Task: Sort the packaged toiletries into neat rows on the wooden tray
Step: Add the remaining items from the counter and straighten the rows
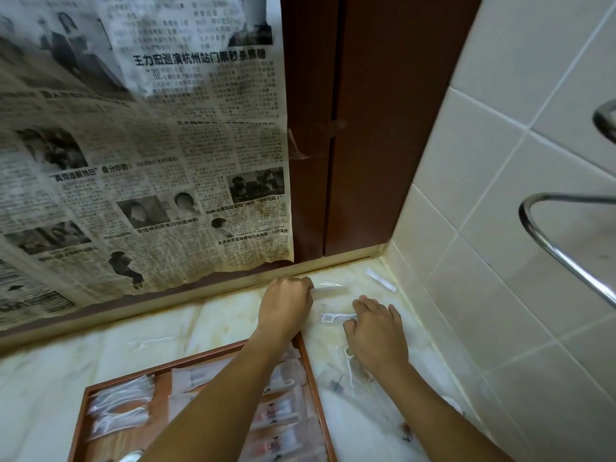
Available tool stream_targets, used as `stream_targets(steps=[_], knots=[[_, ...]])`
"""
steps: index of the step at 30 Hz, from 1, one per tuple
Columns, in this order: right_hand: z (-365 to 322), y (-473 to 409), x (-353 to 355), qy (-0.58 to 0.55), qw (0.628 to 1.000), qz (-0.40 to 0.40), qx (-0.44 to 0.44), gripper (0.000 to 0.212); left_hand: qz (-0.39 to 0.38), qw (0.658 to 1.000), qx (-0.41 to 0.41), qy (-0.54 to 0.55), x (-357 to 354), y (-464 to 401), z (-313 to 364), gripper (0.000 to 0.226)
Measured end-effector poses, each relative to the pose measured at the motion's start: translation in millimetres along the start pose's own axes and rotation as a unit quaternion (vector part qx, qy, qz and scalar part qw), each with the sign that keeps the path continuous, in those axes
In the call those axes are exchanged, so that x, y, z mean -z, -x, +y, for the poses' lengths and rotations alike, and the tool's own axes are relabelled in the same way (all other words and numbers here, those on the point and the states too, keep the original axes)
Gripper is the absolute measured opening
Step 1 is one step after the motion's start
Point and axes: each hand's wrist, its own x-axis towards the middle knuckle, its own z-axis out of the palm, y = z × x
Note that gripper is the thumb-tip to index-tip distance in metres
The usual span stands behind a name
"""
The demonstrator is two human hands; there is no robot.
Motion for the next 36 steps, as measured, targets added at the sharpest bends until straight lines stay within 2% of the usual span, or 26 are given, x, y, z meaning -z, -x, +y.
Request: stream_targets(steps=[3,8,11,13,16,19,23,27,34,36], knots=[[0.5,-3.1,5.8,-0.010,1.000,-0.017,-0.008,0.050,0.021,0.999,0.006,0.034,8.2,6.1,-2.6,0.028],[-1.6,-4.5,15.8,-0.100,0.990,-0.092,-0.043,0.052,0.063,0.993,0.051,0.085,33.9,35.5,-5.0,0.024],[-18.1,15.4,16.4,-0.200,0.978,0.000,-0.056,0.047,0.057,0.984,0.106,0.131,47.7,60.3,-8.1,0.022],[-39.7,36.4,16.7,-0.290,0.955,0.045,-0.043,0.041,0.057,0.974,0.139,0.170,57.5,81.8,-10.2,0.018],[-71.5,66.3,16.1,-0.376,0.926,0.035,-0.029,0.035,0.065,0.944,0.174,0.273,70.5,114.8,-11.4,0.015],[-99.3,94.8,16.4,-0.433,0.901,0.029,-0.015,0.022,0.077,0.896,0.192,0.393,86.0,150.9,-16.2,0.018],[-130.6,135.7,14.1,-0.481,0.877,0.004,0.019,0.010,0.095,0.866,0.199,0.448,97.6,200.4,-36.3,0.012],[-154.1,179.3,6.9,-0.491,0.869,0.018,0.053,0.007,0.101,0.856,0.176,0.475,101.6,253.2,-53.8,0.018],[-176.3,256.5,-23.6,-0.423,0.901,0.013,0.095,0.009,0.109,0.862,0.154,0.471,118.8,343.3,-86.1,0.013],[-178.1,278.1,-30.4,-0.408,0.906,0.007,0.116,0.011,0.112,0.867,0.151,0.461,120.2,364.0,-94.7,0.020]])
